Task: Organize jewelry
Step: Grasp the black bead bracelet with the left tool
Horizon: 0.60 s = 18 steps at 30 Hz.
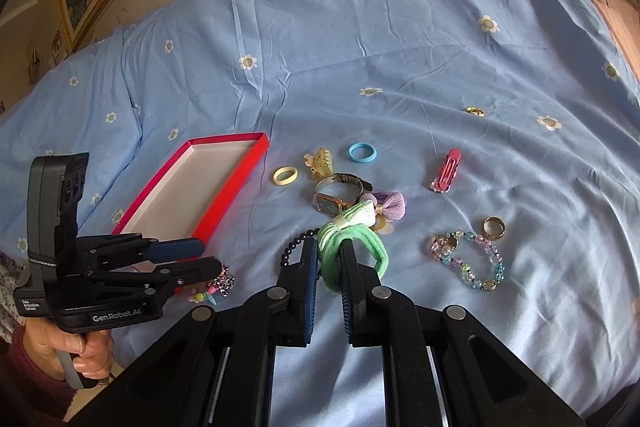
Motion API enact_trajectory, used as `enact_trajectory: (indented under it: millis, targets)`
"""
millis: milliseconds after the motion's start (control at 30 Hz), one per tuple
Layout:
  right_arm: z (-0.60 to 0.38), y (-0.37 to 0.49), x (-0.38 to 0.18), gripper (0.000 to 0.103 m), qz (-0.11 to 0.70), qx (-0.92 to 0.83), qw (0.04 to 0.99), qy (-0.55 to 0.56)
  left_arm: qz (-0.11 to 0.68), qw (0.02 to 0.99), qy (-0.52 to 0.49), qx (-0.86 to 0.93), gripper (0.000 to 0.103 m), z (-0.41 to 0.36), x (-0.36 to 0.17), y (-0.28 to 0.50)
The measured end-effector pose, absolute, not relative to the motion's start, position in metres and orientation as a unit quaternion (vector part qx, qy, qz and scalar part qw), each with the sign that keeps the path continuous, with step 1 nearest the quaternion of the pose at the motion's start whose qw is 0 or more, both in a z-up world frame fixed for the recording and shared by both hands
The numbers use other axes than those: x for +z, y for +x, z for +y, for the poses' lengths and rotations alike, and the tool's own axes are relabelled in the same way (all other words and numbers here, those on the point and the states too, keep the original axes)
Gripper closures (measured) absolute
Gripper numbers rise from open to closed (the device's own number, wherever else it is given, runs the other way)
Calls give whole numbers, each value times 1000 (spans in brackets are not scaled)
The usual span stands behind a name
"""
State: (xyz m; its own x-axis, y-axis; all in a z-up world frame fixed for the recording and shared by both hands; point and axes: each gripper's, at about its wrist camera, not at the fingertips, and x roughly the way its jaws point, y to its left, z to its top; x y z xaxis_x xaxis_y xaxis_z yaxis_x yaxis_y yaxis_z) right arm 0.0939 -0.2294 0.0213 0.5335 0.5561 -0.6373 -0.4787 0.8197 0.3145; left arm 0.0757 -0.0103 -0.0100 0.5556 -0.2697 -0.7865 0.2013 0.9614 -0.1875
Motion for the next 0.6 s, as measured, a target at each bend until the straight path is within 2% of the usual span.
enact_trajectory:
  millis: [267, 300, 333, 367, 600]
  targets:
    - [-245, 103, 15, 93, 390, 279, 875, 63, 503, 853, -13, -136, 71, -40, -47, 124]
    - [-246, 104, 15, 93, 390, 279, 875, 63, 498, 856, -4, -136, 79, -42, -49, 123]
    - [-246, 104, 15, 93, 390, 278, 876, 62, 493, 859, 7, -138, 91, -44, -49, 121]
    - [-246, 104, 14, 93, 390, 278, 876, 63, 493, 858, 9, -144, 97, -45, -49, 120]
    - [-241, 107, 15, 93, 391, 280, 874, 62, 467, 871, -8, -154, 97, -35, -32, 102]
